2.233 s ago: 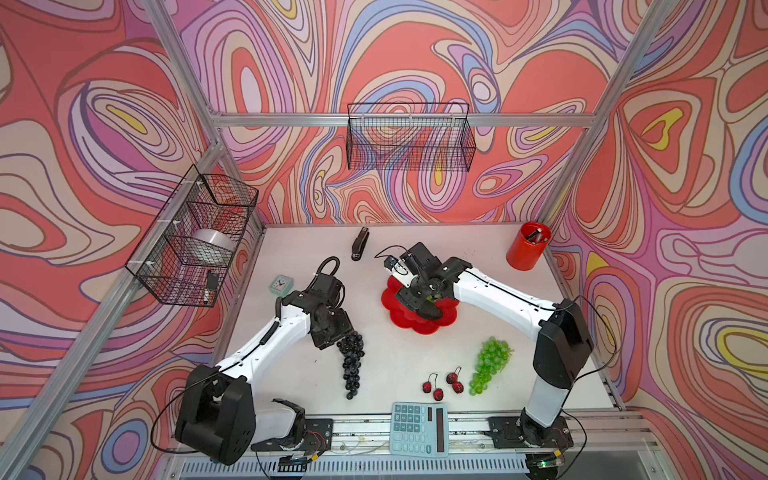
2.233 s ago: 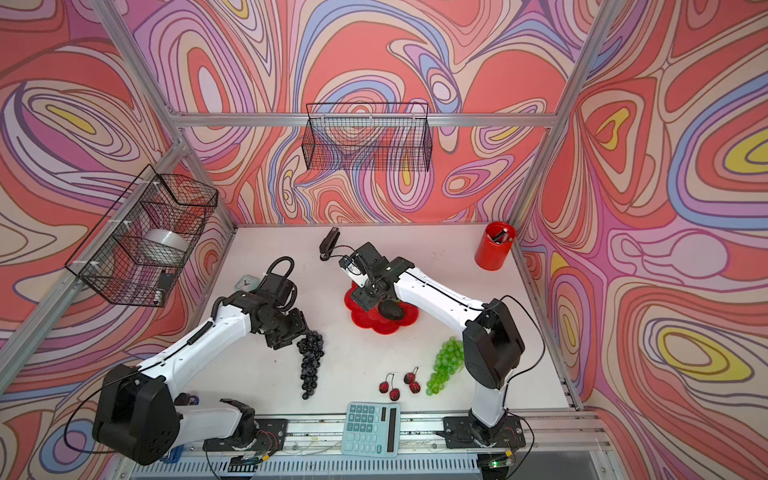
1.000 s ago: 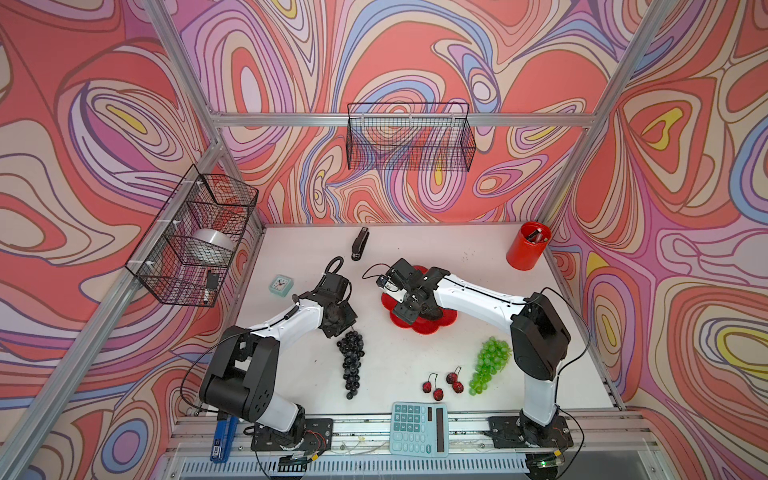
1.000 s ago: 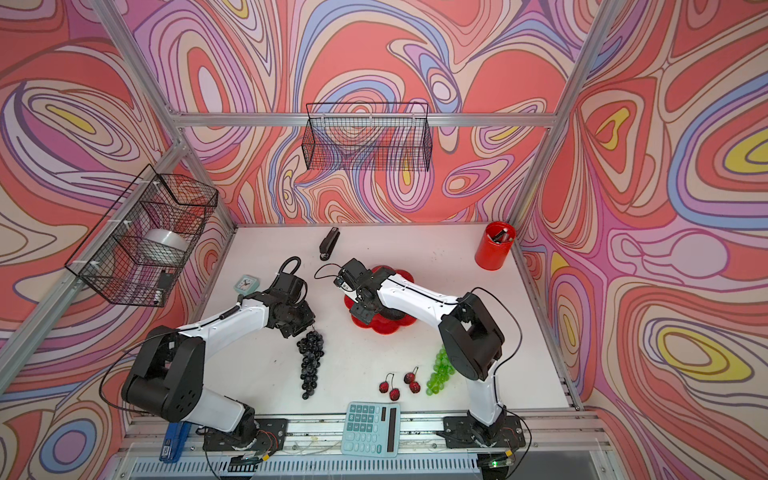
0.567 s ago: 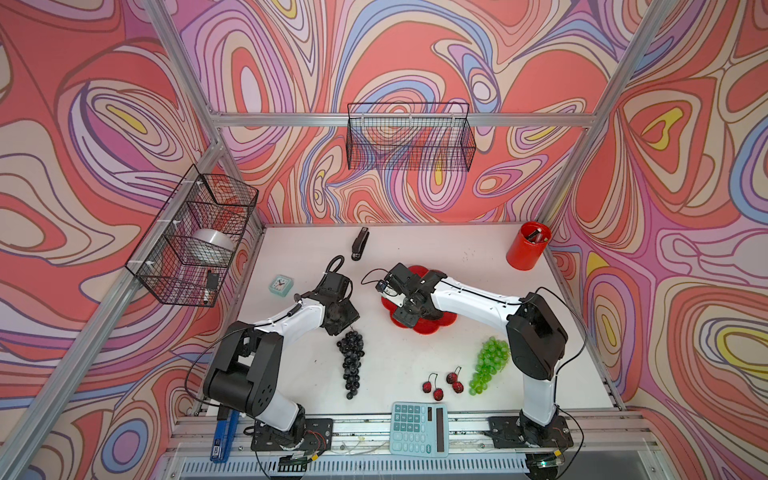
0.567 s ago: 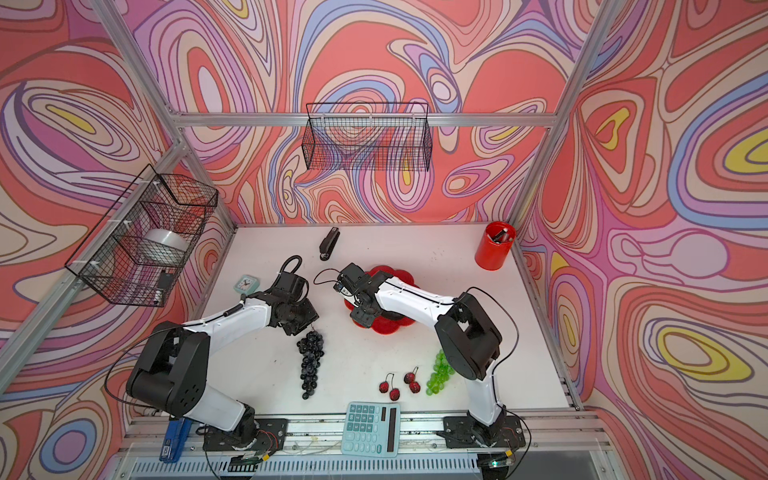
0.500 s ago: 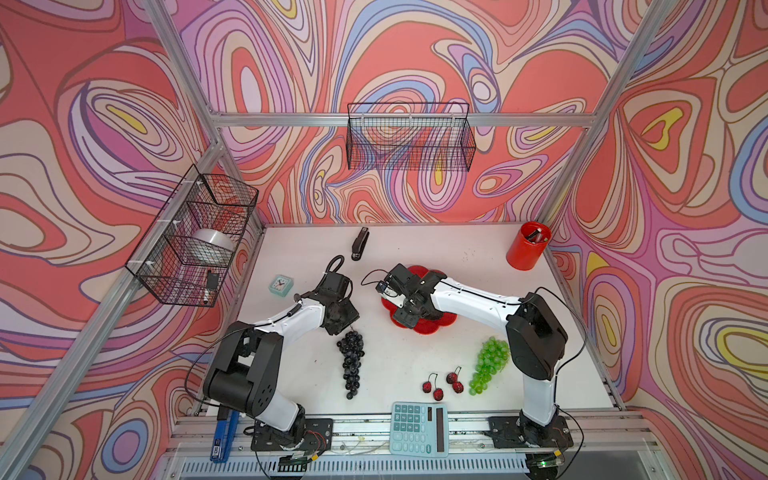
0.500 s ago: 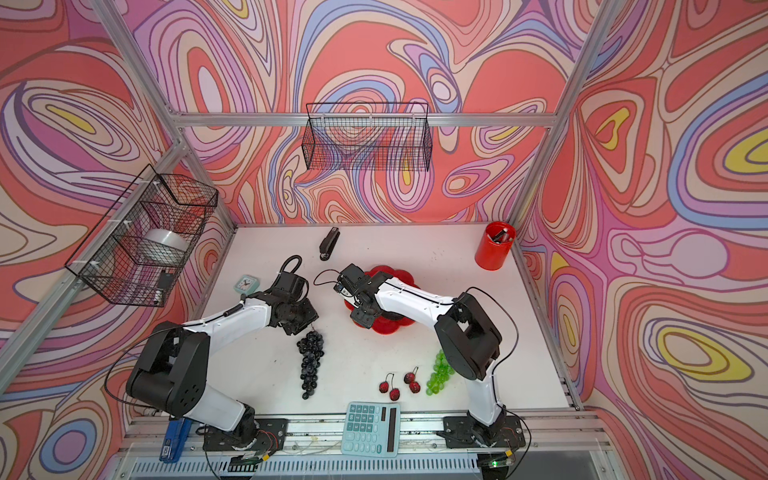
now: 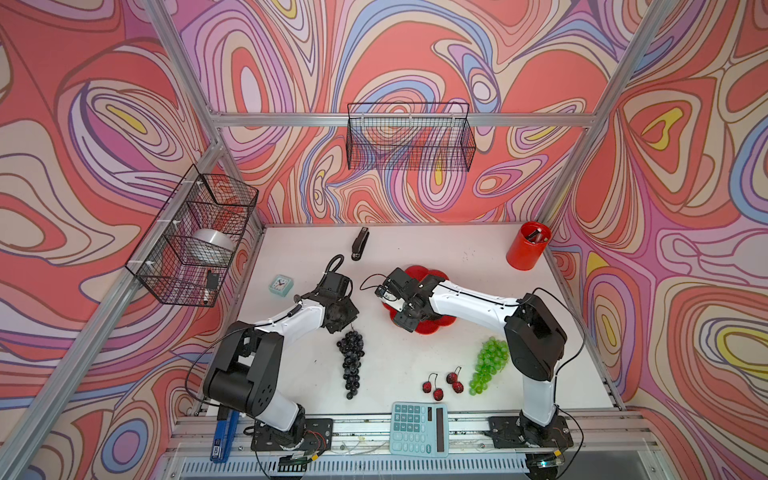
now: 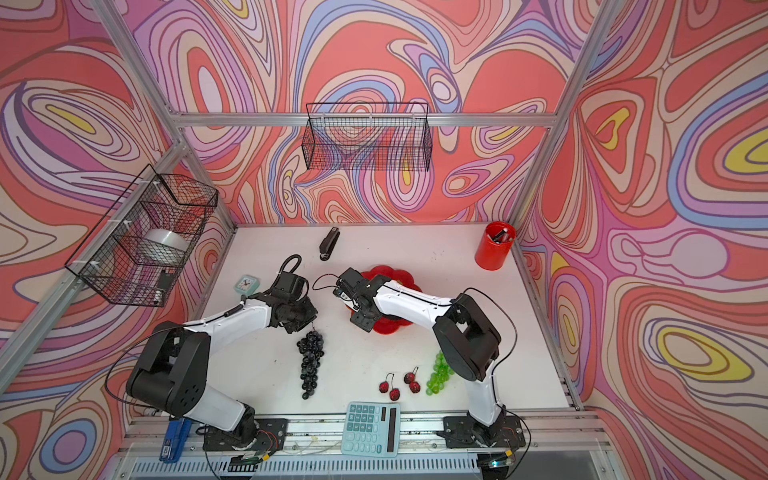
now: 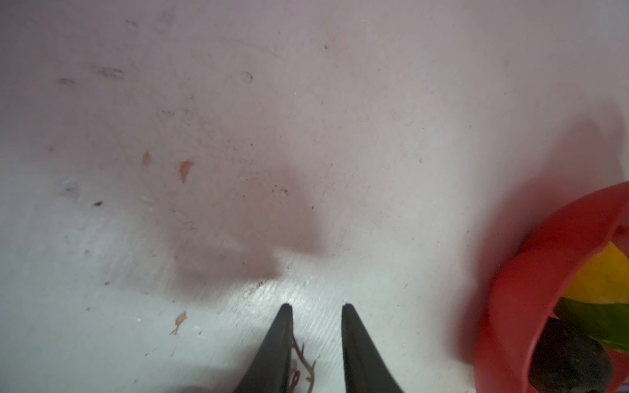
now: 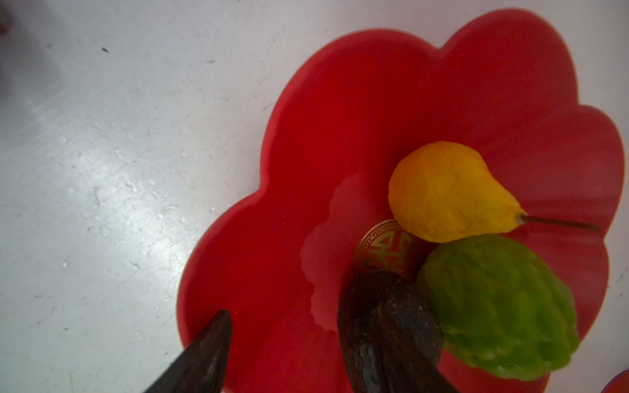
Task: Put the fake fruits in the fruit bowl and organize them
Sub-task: 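Grasp the dark grape bunch with the left gripper and lift it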
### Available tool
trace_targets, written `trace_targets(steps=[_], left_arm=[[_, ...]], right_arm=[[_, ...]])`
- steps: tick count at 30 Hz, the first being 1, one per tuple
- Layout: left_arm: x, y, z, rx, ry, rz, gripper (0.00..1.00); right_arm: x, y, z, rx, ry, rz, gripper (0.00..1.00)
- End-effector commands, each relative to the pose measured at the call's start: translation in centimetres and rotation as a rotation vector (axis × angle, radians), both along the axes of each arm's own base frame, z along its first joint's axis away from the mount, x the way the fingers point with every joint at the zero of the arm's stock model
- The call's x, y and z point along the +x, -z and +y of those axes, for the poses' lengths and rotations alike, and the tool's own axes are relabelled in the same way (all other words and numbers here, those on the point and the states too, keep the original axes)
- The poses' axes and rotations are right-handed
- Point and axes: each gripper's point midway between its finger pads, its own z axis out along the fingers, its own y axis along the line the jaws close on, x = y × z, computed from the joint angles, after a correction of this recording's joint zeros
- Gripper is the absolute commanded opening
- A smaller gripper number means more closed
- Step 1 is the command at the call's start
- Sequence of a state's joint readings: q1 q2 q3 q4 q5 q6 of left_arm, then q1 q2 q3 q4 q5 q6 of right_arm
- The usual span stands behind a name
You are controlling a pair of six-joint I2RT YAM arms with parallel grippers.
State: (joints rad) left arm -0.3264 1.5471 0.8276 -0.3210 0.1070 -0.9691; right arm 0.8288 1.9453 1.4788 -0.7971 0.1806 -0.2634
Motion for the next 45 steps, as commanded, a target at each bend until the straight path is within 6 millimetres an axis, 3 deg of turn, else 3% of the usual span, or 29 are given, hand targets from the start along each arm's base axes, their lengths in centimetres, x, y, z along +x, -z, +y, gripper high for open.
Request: trace_targets(steps=[1,8,10,14,33,34,45], left_arm=[[-0.2,0.5,0.4,0.010,-0.003,0.002,0.16],[-0.4,0.3,0.6,0.019,-0.004,-0.005,0.08],[-0.4,0.2,0.6,0.022,0.001,-0.008,0.00],[-0.2,-1.0,0.8,0.036,0.012,-0.033,0.00],[-1.8,-11.2,1.8,0.118,0.165,-0.117,0.00],[-1.8,-11.7,1.7,0.117,0.169,-0.120,0.00],[-1.5,-19.2,-1.2,0.047,0.309,-0.184,0.00]], right_arm=[[-0.2,0.9,0.0,-0.015,0.003,0.002,0.69],[-0.2,0.9,0.3,-0.014,-0.007,-0.002,0.68],[-0.2,1.0,0.3,-0.016,-0.008,-0.001,0.68],[0.0,0.7,0.0,-0.031,-0.004,-0.021,0.68],[2.8,-7.0,0.5,0.155,0.066,-0.266,0.68],[2.9,-8.5,0.4,0.195,0.079,-0.287,0.68],[6.3,-13.3,-3.2,0.447,0.258,-0.285,0.66]])
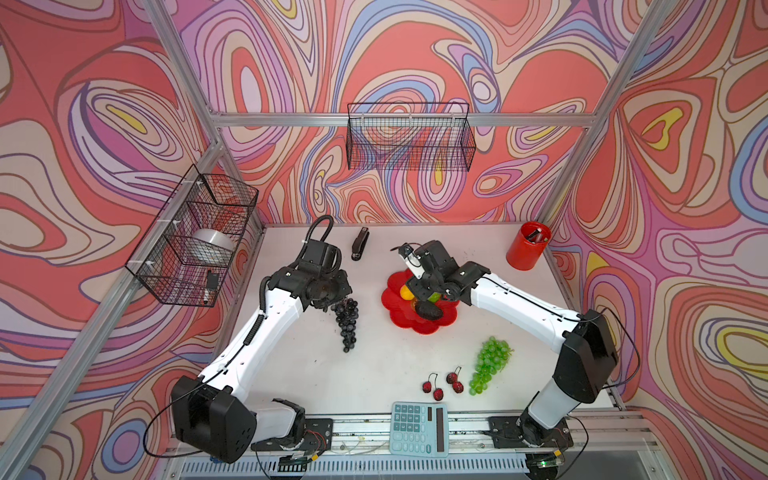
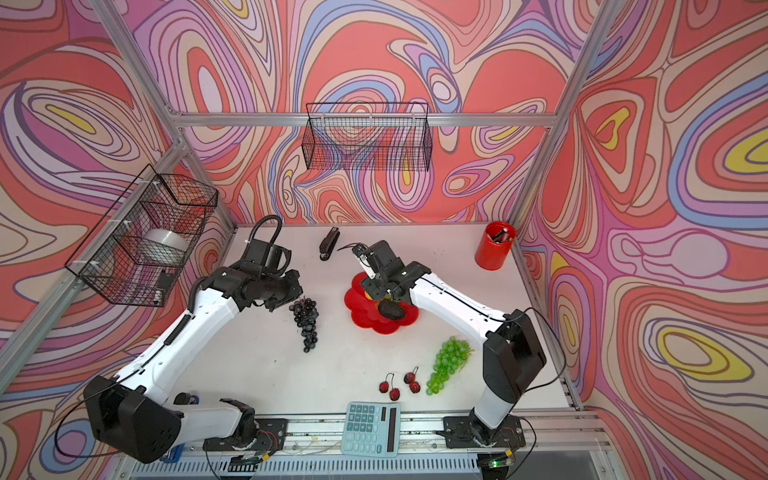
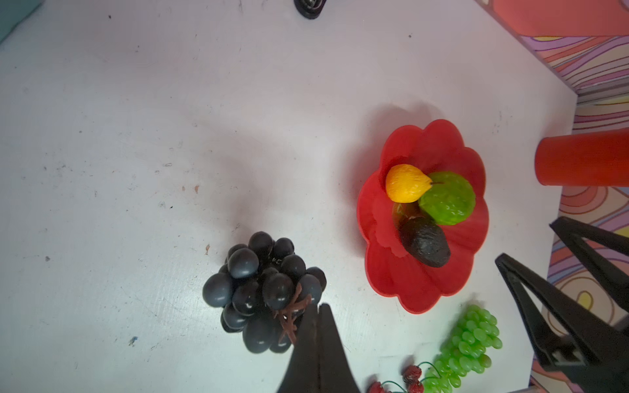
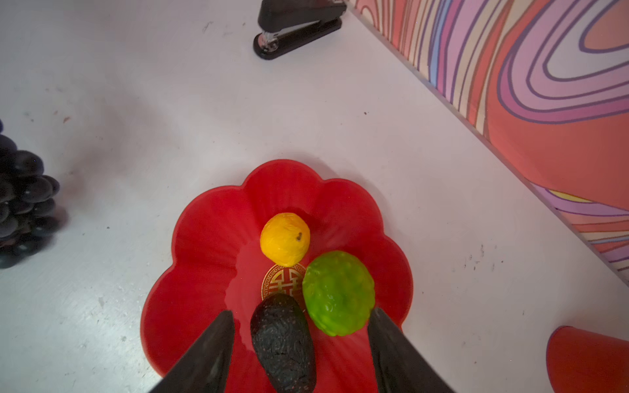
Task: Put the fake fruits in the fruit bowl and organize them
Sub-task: 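Grasp the dark grape bunch with the left gripper and lift it, then carry the dark grapes over the red bowl with left gripper while right gripper rises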
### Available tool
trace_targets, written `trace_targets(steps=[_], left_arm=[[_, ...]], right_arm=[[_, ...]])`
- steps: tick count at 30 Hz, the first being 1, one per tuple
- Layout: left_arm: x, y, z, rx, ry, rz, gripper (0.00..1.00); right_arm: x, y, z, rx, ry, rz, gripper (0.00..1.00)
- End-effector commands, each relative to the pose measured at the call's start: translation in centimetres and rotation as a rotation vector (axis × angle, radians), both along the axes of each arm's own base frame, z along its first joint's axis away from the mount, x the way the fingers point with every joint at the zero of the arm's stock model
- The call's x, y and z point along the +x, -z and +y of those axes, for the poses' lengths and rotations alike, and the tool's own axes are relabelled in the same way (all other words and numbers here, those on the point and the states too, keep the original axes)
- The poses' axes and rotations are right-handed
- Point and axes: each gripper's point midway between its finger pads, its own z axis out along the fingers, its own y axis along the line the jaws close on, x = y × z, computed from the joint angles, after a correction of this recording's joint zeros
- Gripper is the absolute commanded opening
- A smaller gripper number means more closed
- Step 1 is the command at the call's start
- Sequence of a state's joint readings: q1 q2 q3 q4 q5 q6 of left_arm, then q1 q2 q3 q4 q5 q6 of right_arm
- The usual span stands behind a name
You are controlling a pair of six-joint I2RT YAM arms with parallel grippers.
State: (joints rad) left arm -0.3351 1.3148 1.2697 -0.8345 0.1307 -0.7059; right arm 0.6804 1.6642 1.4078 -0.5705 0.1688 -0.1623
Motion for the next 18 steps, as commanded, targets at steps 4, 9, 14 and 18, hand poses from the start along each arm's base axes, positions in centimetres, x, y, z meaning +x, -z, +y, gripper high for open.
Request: trace_targets(steps=[4,9,14,18], left_arm=[[-0.3,-4.5,-2.4,-0.022,0.117,-0.007,0.00],[1.0,-7.8,-6.8,-0.078,0.260,-0.038,0.00],[1.6,-9.4,-11.4,-0.174,0.378,-0.047,0.00],[1.9,-10.2,-13.4,-0.203,0.421,-0.057,0.00]], right_arm=[[1.4,-1.0,-1.2,0.113,0.072,-0.024,0.66],[3.2,-1.9,-3.0,0.180,0.138,-0.039,0.65],[4.3,-2.0,-4.9,0.211,0.191,-0.049,0.65],[4.4,-1.7,-5.9,0.183,0.215,-0.071,0.65]])
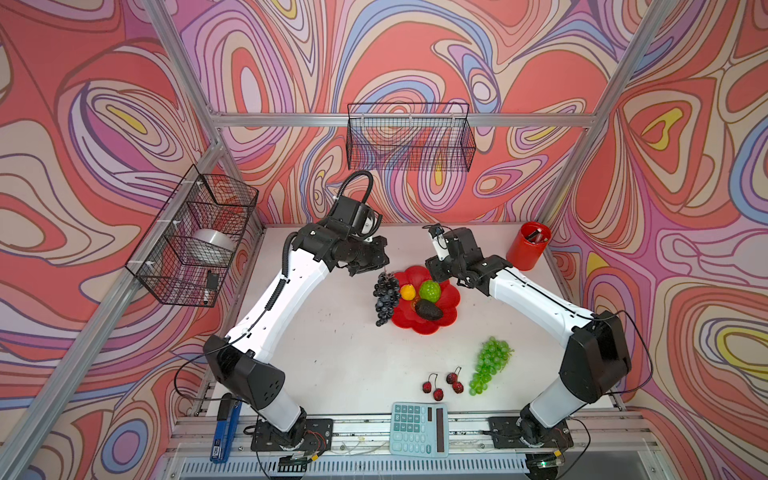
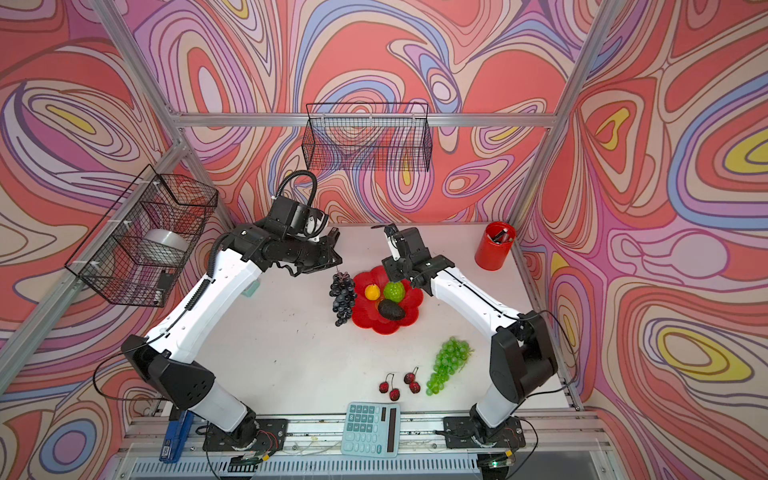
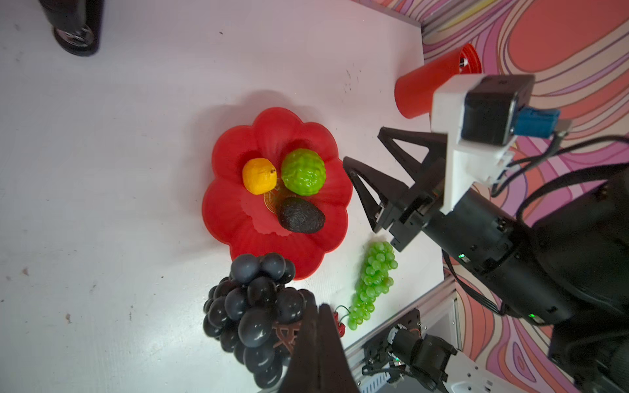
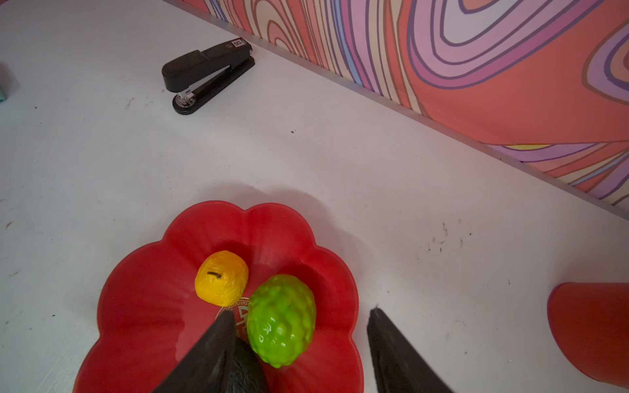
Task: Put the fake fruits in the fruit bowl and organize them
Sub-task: 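Carry the dark grapes over the red bowl with left gripper while right gripper rises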
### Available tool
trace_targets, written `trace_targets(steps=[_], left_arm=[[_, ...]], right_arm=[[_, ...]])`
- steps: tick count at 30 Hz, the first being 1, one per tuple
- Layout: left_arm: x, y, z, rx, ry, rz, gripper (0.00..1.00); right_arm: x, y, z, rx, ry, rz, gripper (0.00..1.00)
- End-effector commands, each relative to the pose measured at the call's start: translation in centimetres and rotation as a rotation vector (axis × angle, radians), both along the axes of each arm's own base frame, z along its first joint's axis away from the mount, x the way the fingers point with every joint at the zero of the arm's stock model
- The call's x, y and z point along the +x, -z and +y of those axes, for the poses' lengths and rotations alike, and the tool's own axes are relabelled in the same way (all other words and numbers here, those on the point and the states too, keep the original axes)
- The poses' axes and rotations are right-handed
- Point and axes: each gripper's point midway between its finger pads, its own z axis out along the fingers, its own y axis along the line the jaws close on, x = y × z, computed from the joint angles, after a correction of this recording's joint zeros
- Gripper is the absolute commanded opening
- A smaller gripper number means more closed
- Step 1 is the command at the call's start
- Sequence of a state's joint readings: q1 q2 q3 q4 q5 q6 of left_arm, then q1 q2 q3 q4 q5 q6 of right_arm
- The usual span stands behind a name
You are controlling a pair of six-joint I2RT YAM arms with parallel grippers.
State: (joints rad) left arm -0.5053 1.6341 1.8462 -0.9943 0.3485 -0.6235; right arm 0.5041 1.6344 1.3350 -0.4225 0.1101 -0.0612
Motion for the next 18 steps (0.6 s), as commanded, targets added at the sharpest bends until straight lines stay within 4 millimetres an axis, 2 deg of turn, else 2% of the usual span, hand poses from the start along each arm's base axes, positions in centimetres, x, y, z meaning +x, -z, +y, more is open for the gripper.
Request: trace_targets(steps=[1,7,13,18], left_arm=[[-0.4,-1.3,-1.8,-0.051,0.066,0.001,0.00],[0.2,-1.1,-4.5,-0.118,0.122,0.031,0.00],[1.0,-0.3,-6.1,-0.160,0.140,0.065,0.00],[0.9,0.0,-6.9,-0.184,0.158,0.082,0.00]], right_arm=[[-0.2,-0.9,-0.4,0.021,0.015,-0.038,0.65],[0.2,-0.4,-1.1,0.020,0.029,-0.045,0.67],[0.8,-0.5,-2.1,0.022,0.051,-0.053,0.67],[0.5,-0.7,-2.5,0.019,0.052,-0.059,0.67]])
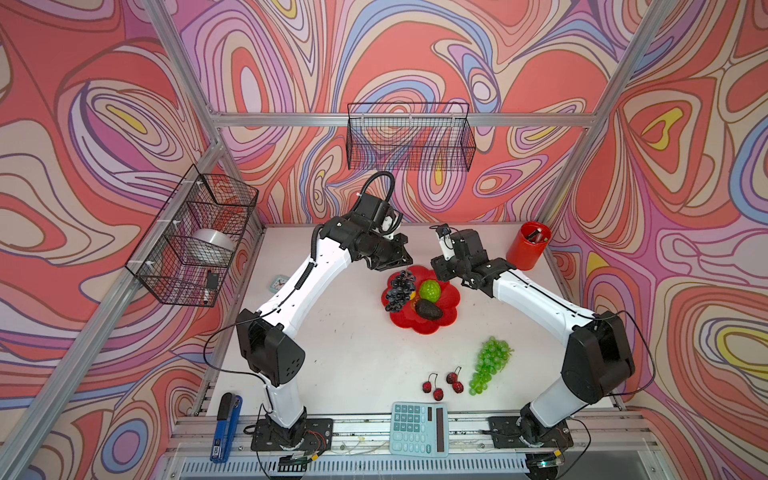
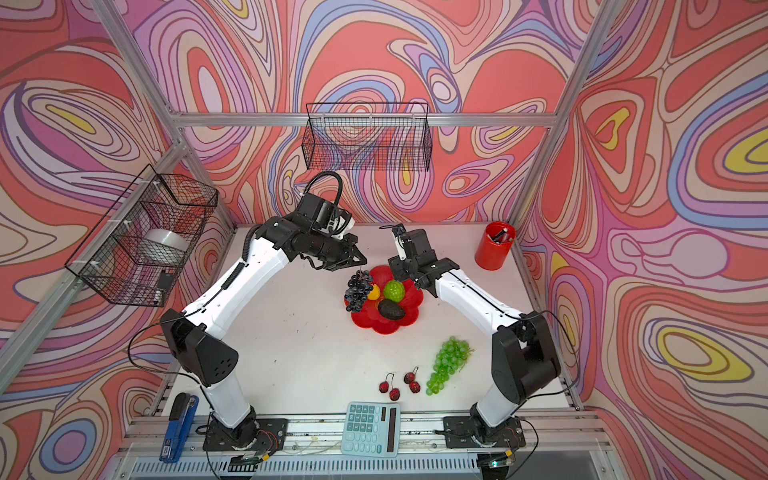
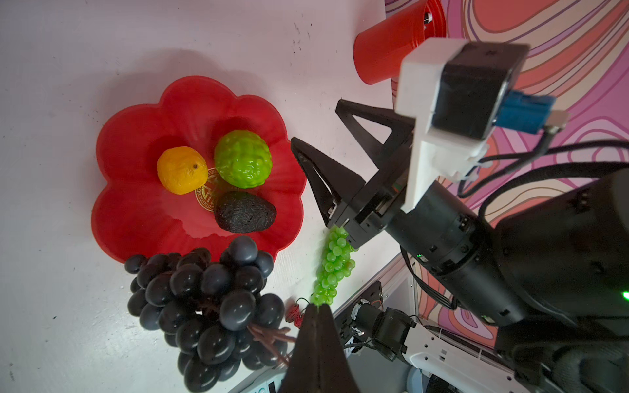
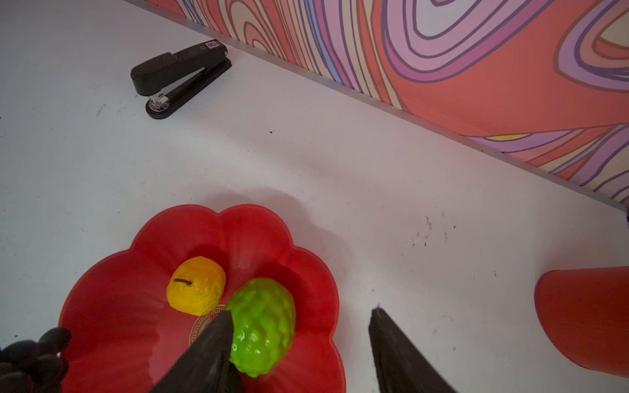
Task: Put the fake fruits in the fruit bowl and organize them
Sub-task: 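Carry the dark grapes over the red bowl with left gripper while right gripper rises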
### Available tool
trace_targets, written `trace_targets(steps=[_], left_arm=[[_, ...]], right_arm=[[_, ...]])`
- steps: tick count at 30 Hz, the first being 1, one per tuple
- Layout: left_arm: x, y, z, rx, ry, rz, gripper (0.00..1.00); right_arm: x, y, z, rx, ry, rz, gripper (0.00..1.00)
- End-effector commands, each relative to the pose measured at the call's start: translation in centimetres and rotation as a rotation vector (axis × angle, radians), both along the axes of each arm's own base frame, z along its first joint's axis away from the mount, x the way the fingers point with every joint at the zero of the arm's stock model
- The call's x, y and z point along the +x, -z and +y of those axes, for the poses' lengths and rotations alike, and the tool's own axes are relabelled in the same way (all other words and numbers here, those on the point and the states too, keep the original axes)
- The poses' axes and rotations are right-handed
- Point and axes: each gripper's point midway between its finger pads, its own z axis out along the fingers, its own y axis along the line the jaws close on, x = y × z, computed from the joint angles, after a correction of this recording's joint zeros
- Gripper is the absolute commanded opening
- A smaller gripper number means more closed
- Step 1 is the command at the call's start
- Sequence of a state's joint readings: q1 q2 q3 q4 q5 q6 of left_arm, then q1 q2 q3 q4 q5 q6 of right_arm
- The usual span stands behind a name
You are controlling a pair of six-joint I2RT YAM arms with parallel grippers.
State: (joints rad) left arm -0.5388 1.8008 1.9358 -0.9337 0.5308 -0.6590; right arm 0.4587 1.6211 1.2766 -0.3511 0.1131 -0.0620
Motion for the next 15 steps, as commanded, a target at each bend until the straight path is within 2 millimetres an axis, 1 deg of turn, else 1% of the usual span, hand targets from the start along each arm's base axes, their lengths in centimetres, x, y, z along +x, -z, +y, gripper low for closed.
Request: trace_targets(steps=[1,4,11,15], left_arm=[[-0.3,-1.6,-1.3,-0.063,0.031,-0.021,0.00],[-0.7,-1.1,-1.7,-0.078,0.041,-0.003,0.00],[-1.7,-0.9,-2.7,-0.107,0.078,0.021,0.00],[-2.3,-0.3,-3.4,-0.104,0.102,0.043,0.00]], right_arm=[[-0.4,-1.2,-0.6,0.006,0.008,-0.033,0.67],[-0.5,-1.2,-0.8,0.009,0.012,-0.035,0.67],[-0.4,-1.7,-1.2,0.002,0.021,-0.053,0.67],[-0.4,-2.3,-2.0,-0.013,0.040,-0.069,0.67]])
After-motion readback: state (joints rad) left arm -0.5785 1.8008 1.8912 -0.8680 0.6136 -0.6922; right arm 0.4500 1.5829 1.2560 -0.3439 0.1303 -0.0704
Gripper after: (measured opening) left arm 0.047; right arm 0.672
